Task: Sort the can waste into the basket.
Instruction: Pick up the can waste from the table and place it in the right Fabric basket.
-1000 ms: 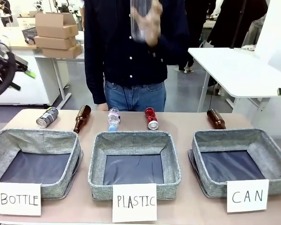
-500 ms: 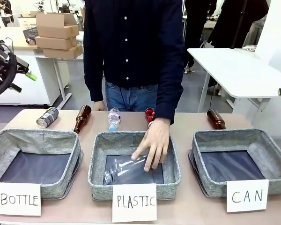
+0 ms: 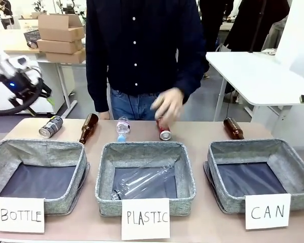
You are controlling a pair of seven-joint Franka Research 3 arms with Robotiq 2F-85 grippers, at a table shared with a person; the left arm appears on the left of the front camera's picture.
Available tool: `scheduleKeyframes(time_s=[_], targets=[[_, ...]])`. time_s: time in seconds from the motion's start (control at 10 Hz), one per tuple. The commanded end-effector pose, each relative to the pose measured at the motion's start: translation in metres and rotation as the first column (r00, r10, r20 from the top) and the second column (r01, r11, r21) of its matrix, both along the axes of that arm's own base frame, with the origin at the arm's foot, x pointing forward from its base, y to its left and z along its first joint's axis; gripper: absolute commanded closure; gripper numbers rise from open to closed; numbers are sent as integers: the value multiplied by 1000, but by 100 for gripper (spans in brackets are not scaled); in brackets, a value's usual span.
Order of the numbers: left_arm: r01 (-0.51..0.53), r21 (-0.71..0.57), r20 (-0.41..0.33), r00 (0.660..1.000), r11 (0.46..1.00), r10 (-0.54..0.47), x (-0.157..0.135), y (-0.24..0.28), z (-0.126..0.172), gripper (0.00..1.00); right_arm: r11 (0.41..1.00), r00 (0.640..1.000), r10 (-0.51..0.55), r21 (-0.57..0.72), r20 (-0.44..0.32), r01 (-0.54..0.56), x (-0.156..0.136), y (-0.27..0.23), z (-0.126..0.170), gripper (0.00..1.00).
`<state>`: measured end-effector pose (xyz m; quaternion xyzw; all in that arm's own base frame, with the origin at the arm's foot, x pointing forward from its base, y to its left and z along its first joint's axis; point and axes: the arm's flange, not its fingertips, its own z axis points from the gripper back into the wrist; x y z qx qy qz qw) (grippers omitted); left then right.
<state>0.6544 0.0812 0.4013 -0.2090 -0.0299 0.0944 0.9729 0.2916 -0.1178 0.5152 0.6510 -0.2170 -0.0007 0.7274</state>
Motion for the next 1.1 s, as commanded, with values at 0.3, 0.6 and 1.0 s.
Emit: scheduleKeyframes(time_s=[0.3,0.6,1.0], targets=[[72,172,-110,993,982,-53,51,-14,-15,0,1000,999,-2,12,35,2,4,0,3,0],[194,182,-121,977,964,-174,43,-33,-52,0,1000,999,-2,12,35,2,4,0,3,0],[278,221,-134,958,935,-253,34,-53,-75,0,1000,999,-2,12,35,2,4,0,3,0]])
